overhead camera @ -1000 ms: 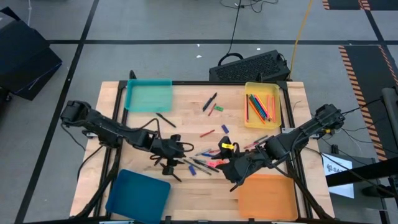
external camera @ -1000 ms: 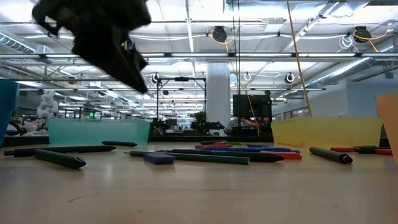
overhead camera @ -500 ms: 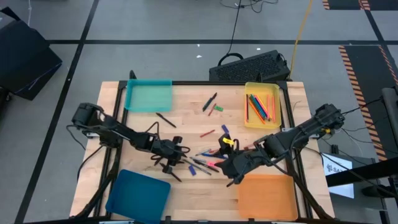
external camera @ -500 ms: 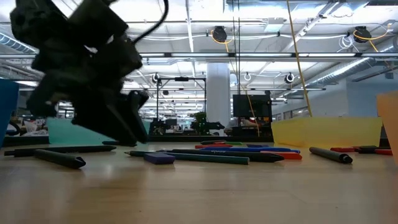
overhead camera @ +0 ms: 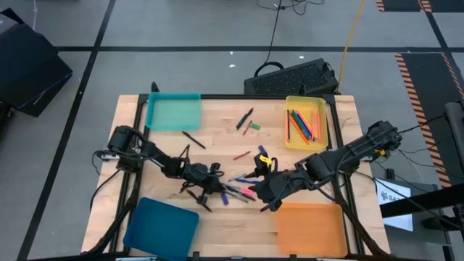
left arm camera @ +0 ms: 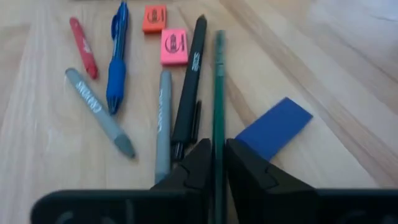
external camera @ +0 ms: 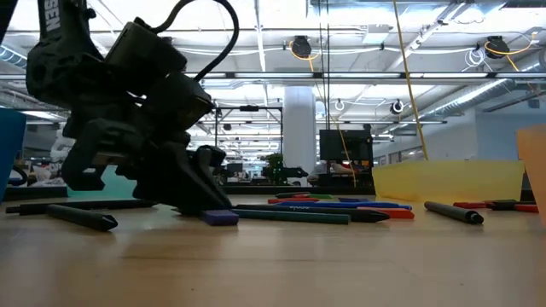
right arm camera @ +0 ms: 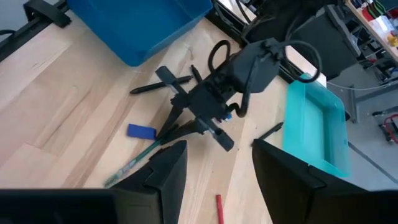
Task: Sort crayons/erasers/pens/pencils in bins
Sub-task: Put the green pencil into the yellow bin
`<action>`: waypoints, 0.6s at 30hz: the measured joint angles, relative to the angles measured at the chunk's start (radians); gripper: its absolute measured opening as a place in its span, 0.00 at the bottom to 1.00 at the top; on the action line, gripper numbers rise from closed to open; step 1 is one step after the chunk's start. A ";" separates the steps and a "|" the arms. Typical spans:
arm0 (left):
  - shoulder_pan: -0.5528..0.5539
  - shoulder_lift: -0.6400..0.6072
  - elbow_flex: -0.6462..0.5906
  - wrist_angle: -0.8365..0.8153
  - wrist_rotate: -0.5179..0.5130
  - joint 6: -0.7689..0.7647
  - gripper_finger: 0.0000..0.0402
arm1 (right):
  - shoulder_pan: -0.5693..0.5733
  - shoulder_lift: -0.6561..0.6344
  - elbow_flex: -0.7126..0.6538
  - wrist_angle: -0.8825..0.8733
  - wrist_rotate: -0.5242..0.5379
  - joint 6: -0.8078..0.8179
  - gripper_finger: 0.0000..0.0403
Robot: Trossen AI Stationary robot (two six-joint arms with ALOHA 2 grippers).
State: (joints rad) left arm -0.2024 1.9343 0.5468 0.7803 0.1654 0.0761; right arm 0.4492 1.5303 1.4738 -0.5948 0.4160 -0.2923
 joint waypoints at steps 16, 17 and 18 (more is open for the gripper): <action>-0.003 0.141 0.000 0.221 -0.042 0.050 0.22 | -0.048 0.000 0.000 0.000 -0.001 0.043 0.43; -0.003 0.141 0.000 0.222 -0.043 0.055 0.24 | -0.051 0.000 0.000 0.000 -0.002 0.041 0.43; -0.002 0.141 0.000 0.222 -0.042 0.058 0.26 | -0.055 0.000 0.000 0.000 -0.002 0.037 0.43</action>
State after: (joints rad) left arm -0.2043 2.0754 0.5468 1.0021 0.1230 0.1336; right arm 0.3946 1.5303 1.4738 -0.5949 0.4141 -0.2557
